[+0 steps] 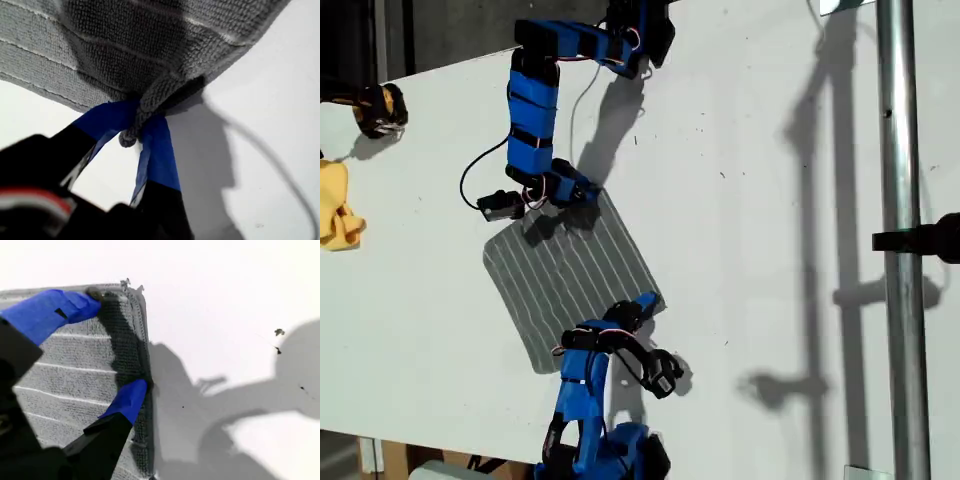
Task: Grasp corners of a towel and fold twice.
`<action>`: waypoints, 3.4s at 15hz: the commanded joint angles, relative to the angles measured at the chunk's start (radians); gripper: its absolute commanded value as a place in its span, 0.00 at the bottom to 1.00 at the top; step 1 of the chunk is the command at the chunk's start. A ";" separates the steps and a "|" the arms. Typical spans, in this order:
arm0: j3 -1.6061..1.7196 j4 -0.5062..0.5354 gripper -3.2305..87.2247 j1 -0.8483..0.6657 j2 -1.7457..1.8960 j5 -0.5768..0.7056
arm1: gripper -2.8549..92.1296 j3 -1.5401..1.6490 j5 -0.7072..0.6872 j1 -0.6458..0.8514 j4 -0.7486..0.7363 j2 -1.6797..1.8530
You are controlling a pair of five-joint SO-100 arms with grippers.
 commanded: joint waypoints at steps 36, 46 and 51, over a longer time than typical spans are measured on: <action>0.009 0.193 0.01 -0.336 0.518 0.176 | 0.03 -0.411 -0.138 0.091 0.020 0.143; 0.086 0.078 0.01 -0.580 0.606 0.281 | 0.03 -0.614 -0.169 0.247 -0.273 0.025; 0.198 -0.005 0.01 -0.637 0.804 0.305 | 0.03 -0.468 -0.106 0.268 -0.430 0.189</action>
